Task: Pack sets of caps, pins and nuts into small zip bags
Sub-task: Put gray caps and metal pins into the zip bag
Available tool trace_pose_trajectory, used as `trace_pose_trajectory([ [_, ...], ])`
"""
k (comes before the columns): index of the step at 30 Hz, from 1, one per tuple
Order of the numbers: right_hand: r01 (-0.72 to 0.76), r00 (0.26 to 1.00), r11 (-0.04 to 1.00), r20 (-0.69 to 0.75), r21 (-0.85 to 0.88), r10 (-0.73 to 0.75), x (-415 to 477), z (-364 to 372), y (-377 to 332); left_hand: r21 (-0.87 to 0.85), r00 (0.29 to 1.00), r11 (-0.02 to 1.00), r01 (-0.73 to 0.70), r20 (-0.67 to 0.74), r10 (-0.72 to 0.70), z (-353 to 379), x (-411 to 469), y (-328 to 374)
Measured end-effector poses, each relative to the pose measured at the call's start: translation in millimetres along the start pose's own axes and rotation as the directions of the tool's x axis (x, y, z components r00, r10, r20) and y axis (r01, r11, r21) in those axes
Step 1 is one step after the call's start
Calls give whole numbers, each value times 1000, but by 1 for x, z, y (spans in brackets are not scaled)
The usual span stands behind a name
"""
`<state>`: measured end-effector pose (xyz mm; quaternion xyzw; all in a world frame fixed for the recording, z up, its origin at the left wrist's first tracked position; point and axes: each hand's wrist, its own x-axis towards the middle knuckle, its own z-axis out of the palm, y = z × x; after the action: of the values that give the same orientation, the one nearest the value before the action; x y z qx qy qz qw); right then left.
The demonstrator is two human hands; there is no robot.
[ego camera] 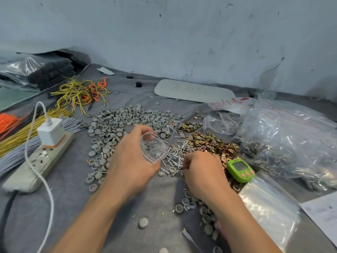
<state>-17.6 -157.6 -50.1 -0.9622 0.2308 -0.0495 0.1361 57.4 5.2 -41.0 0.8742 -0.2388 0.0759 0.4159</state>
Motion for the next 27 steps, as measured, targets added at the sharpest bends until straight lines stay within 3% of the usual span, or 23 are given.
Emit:
trace_pose_trajectory([
  [4, 8, 1000, 1000, 1, -8, -8, -5, -3, 5, 18, 998, 1000, -2, 63, 1, 6, -1, 6],
  [7, -58, 998, 978, -1, 202, 60, -7, -6, 9, 29, 995, 1000, -2, 98, -1, 9, -2, 9],
  [11, -143, 969, 906, -129, 398, 210, -8, -6, 12, 52, 990, 998, -23, 138, 16, 16, -4, 12],
  [16, 170, 955, 720, -292, 673, 47, -15, -13, 5, 99, 989, 994, -39, 147, 25, 20, -3, 17],
  [19, 331, 923, 680, -375, 654, -88, -21, -12, -3, 85, 984, 996, -38, 177, 22, 23, -3, 19],
  [23, 367, 905, 720, -404, 589, -132, -18, -6, -16, 29, 962, 998, -59, 269, 49, 23, -5, 23],
  [27, 348, 907, 597, -420, 722, -21, -15, -11, -11, -41, 970, 999, -32, 238, 41, 20, -5, 22],
])
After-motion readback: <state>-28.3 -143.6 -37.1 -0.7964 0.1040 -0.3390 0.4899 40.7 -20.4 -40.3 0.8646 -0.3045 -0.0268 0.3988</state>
